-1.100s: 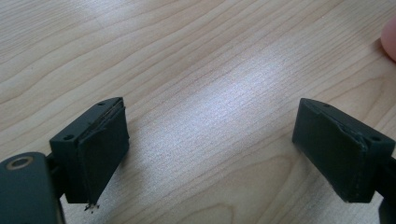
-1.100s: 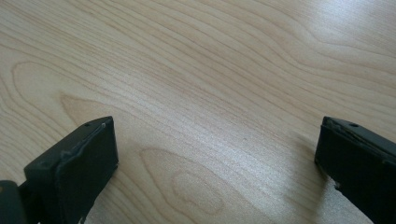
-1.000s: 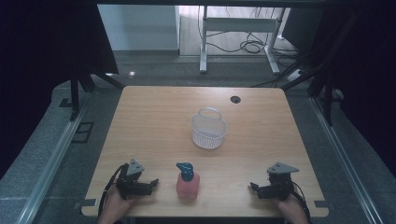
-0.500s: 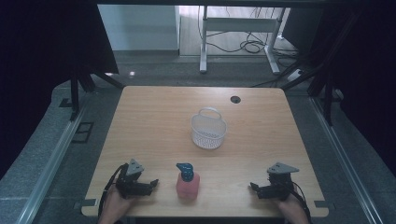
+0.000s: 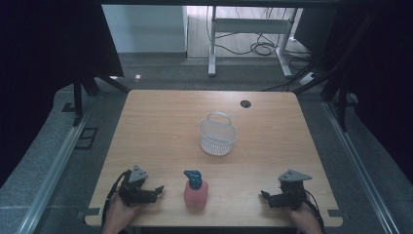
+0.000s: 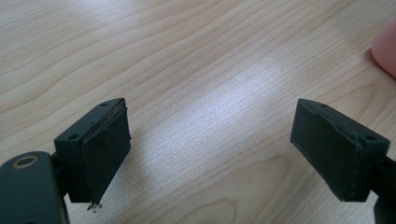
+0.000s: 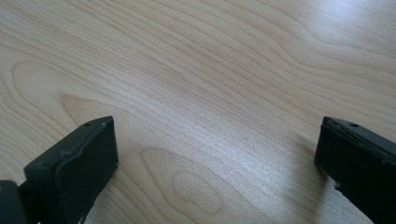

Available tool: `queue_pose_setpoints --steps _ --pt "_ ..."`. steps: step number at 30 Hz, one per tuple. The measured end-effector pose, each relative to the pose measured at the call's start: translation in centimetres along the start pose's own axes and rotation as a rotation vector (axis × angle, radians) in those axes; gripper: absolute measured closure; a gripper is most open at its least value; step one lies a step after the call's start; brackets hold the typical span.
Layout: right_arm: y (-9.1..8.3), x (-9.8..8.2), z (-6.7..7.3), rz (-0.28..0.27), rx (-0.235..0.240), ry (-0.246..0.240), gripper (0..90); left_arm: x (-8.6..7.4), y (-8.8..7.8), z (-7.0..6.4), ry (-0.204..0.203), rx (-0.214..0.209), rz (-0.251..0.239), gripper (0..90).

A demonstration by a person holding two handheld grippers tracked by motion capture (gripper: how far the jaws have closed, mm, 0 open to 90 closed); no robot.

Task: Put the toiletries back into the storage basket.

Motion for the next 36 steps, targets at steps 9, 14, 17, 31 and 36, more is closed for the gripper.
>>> queue_pose_setpoints --steps 9,14,17,31,36 --pt "0.0 0.0 0.0 0.0 0.0 0.0 0.0 0.1 -0.3 -0.2 0.021 0.001 -0.012 10.8" --pt "0.0 0.0 0.0 0.0 0.0 0.0 0.0 0.2 -0.6 -0.4 0.013 -0.009 -0.024 10.4" --pt "0.0 0.0 0.0 0.0 0.0 0.0 0.0 0.2 -0.7 -0.5 0.002 -0.025 -0.024 10.3" --pt "0.0 0.0 0.0 0.001 0.0 0.001 0.0 1.1 -1.7 -1.2 0.024 -0.041 -0.067 10.3" --pt "0.0 0.0 0.0 0.001 0.0 0.001 0.0 1.6 -2.1 -1.7 0.029 -0.05 -0.061 10.4"
Point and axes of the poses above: each handheld gripper's, and its own axes: y roughly forward along the jaws, x roughly out of its top, z roughly to its left, the point moved 2 cm from there along y, roughly forward along the jaws, and after that the axes turned 9 degrees about -z, right-handed, at the moved point
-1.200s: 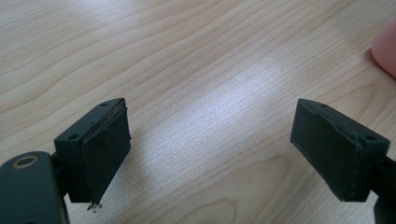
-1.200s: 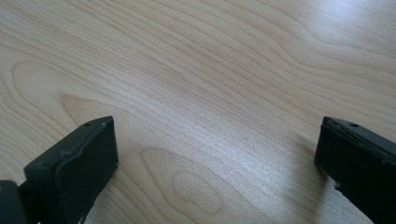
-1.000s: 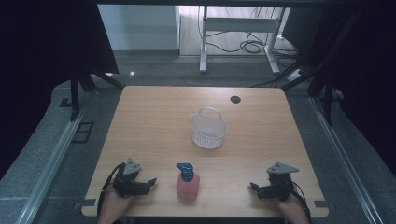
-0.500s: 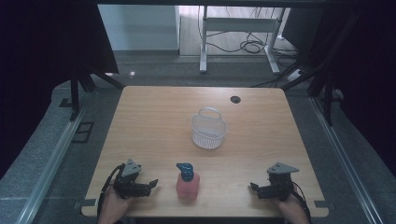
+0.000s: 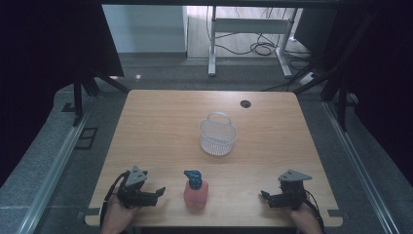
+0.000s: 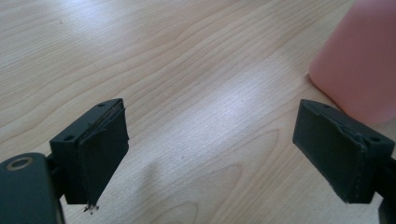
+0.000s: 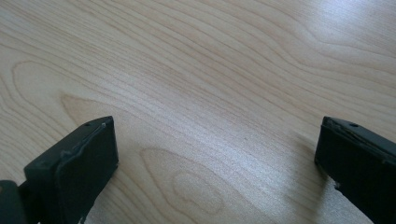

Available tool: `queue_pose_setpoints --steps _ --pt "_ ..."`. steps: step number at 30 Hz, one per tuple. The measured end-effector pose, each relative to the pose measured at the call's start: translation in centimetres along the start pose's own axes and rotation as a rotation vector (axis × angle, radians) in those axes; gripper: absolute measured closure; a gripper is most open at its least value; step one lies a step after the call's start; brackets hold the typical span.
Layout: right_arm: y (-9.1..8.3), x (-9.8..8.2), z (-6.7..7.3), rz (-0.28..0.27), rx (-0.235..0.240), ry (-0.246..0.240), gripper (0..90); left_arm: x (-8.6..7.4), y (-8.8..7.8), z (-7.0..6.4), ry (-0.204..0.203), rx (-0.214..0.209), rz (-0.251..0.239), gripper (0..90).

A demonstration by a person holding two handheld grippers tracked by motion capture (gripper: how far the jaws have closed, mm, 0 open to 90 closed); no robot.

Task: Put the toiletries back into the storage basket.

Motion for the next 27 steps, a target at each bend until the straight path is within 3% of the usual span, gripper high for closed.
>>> queue_pose_setpoints --steps 7,19,27 --pt "0.0 0.0 0.0 0.0 -0.001 0.0 0.0 0.4 -0.3 -0.5 0.0 -0.004 0.022 10.6" --pt "0.0 0.0 0.0 0.0 -0.001 0.001 0.0 1.3 -1.7 -1.0 -0.039 -0.078 -0.015 12.5" --pt "0.0 0.0 0.0 0.0 0.0 0.0 0.0 2.1 -2.3 -2.0 -0.017 -0.12 -0.033 14.1"
Point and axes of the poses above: each handheld gripper's, and its own axes: y roughly forward along the jaws, x roughly out of its top, z roughly to its left, the point moved 2 cm from there along y, roughly forward along the jaws, and after that the axes turned 9 degrees about -z, right-handed, at the moved point
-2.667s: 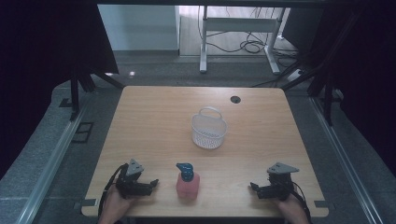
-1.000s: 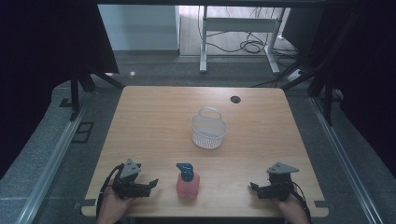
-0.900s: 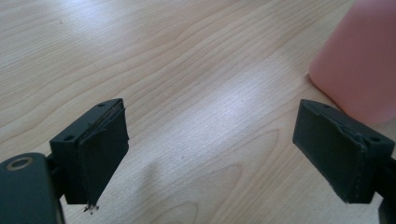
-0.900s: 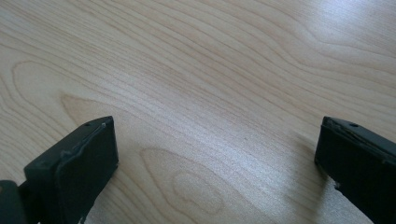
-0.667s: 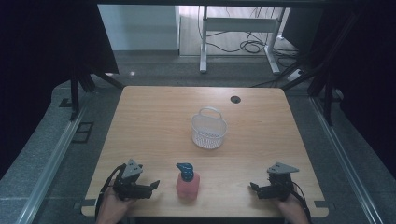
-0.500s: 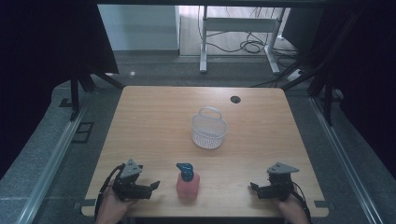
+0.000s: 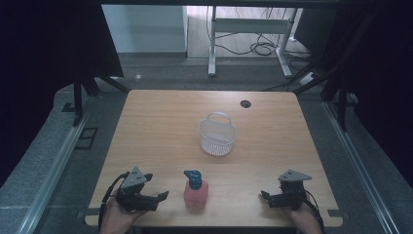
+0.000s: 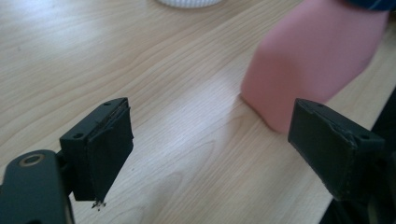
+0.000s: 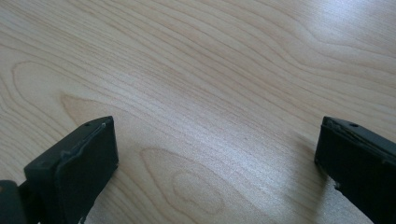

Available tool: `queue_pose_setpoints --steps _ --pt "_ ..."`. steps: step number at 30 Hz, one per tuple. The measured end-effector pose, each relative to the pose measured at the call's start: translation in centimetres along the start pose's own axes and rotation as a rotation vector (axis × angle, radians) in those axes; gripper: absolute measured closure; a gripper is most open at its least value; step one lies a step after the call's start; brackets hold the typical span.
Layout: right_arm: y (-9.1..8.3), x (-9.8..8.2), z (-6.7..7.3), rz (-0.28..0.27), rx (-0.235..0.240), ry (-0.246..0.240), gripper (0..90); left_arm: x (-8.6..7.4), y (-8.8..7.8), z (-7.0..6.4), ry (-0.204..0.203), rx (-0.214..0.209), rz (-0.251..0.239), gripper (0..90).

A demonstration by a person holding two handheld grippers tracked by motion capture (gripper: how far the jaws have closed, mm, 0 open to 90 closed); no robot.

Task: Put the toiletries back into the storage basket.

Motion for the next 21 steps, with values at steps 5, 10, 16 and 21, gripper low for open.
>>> queue_pose_setpoints --steps 5,10,16,21 --pt "0.0 0.0 0.0 0.0 0.0 0.0 0.0 0.6 -0.1 -0.9 0.024 -0.02 -0.018 15.1" --pt "0.0 0.0 0.0 0.0 0.0 0.0 0.0 1.2 0.1 -1.9 0.046 -0.051 -0.022 17.0" --pt "0.0 0.0 0.0 0.0 0.0 0.0 0.0 1.9 0.2 -2.5 0.047 -0.078 -0.035 17.5" --pt "0.0 0.0 0.0 0.0 0.0 0.0 0.0 2.7 0.3 -3.1 0.052 -0.108 -0.052 17.4"
Point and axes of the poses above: each handheld gripper's, and its own axes: y roughly forward along the jaws, x roughly out of its top, z roughly to its left, the point moved 2 cm from there along y, roughly forward along the jaws, and after that the axes turned 9 degrees about -z, right-handed, at the moved point
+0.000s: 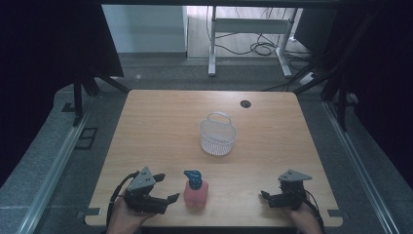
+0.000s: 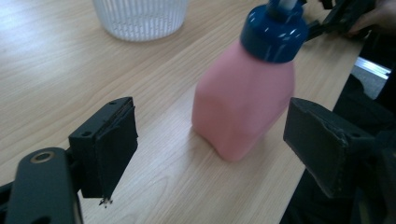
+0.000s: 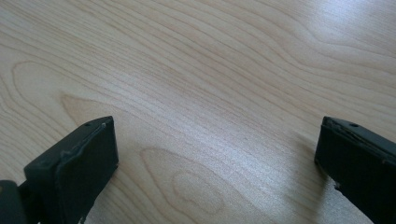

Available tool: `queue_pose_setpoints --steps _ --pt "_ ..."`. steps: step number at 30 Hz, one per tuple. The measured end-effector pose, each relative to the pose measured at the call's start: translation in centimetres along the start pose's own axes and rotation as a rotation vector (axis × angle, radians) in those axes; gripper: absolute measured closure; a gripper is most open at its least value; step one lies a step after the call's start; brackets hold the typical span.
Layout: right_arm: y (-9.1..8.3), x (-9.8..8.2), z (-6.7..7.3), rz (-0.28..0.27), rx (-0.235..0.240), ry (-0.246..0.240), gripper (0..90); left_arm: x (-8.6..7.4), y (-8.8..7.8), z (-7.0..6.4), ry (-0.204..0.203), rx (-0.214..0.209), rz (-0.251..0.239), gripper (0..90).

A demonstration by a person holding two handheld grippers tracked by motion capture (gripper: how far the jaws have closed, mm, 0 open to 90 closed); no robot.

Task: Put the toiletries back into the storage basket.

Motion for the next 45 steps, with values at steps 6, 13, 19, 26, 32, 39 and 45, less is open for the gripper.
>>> queue_pose_setpoints --steps 6,13,19,26,32,39,45 --pt "0.0 0.0 0.0 0.0 0.0 0.0 0.0 0.8 0.2 -0.5 0.022 -0.013 -0.003 19.5" --pt "0.0 0.0 0.0 0.0 0.0 0.0 0.0 1.7 0.9 -0.7 0.028 -0.033 -0.014 22.4" --pt "0.0 0.0 0.0 0.0 0.0 0.0 0.0 2.2 1.6 -1.1 0.039 -0.056 -0.019 24.3" --pt "0.0 0.0 0.0 0.0 0.0 0.0 0.0 2.7 2.4 -1.6 0.062 -0.085 -0.025 28.7" --pt "0.0 0.0 0.0 0.0 0.0 0.0 0.0 3.1 3.2 -1.9 0.075 -0.106 -0.031 33.9" --pt "0.0 0.0 0.0 0.0 0.0 0.0 0.0 3.6 4.2 -2.2 0.089 -0.124 -0.03 39.7" --pt "0.0 0.0 0.0 0.0 0.0 0.0 0.0 3.6 5.1 -2.6 0.123 -0.114 -0.011 43.5"
Point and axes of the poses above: each handheld gripper's, and its own axes: y roughly forward along the jaws, x roughly out of its top, z roughly to its left, the point moved 2 cm from there along y, roughly forward along the jaws, and after that the axes turned 9 degrees about -z, right-handed, at the moved point
